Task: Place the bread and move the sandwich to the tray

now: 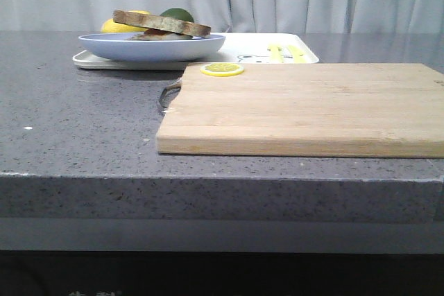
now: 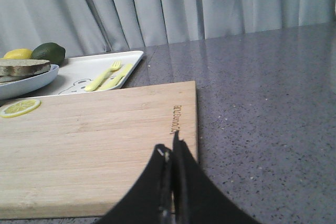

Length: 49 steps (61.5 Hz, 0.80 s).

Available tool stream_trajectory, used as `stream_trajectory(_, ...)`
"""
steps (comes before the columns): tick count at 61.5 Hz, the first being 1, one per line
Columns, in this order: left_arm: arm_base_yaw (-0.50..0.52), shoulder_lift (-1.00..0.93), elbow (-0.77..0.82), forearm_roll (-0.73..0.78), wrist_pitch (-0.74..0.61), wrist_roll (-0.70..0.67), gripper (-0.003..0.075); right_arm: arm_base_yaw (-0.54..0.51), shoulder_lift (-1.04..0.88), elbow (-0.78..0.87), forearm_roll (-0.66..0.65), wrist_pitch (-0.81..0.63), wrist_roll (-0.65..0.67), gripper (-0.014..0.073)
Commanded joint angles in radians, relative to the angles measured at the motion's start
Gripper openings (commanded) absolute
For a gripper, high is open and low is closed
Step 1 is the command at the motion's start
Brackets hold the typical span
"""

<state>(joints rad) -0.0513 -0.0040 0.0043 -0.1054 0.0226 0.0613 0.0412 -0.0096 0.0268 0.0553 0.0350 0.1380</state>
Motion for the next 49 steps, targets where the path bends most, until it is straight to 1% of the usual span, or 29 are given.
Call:
stream_trajectory(1, 0.003, -0.022, 0.001, -0.009, -0.074, -0.008, -0.002, -0.006, -0.018, -0.002, -0.002, -0.078, -0.004, -0.0069)
stream_trajectory(8, 0.003, -0.022, 0.001, -0.009, -0.074, -0.008, -0.002, -0.006, -0.018, -0.002, -0.002, -0.11, -0.008, -0.0069)
stream_trajectory(19, 0.003, -0.022, 0.001, -0.009, -0.074, -0.008, -0.002, -0.006, -0.018, -0.002, 0.001, -0.115, -0.085, -0.0069)
stream_trajectory(49, 0.003, -0.022, 0.001, -0.009, -0.074, -0.008, -0.002, -0.006, -0.018, -0.002, 0.01, -0.112, -0.087, -0.0069)
